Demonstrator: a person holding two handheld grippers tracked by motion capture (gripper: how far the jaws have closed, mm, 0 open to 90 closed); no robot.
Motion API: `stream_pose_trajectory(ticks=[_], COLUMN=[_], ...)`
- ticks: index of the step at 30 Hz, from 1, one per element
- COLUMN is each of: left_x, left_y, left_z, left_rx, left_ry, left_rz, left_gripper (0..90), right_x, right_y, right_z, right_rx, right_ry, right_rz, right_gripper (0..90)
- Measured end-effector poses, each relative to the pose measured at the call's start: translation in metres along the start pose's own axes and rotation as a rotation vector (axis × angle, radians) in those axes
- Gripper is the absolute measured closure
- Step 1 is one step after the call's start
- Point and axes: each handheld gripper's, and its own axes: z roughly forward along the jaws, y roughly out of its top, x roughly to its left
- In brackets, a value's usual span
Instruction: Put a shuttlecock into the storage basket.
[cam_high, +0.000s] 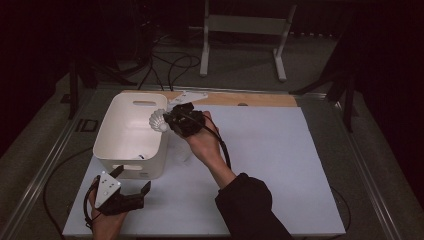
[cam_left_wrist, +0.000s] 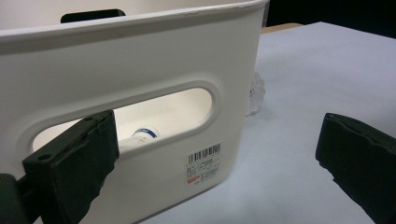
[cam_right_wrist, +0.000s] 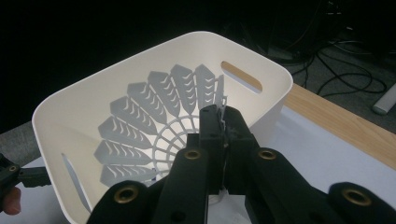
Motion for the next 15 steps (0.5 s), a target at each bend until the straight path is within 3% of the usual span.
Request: stream_pose_trajectory(ticks=[15], left_x=[0.0002], left_y=[0.0], left_z=[-0.0001], left_rx=[-0.001], left_ry=[0.0], left_rz=[0.0], left_gripper=[0.0], right_x=[0.0067], right_y=[0.0042], right_z=[0.0035], right_rx=[-0.01], right_ry=[0.008], right_rz=[0.003], right_gripper=[88.6])
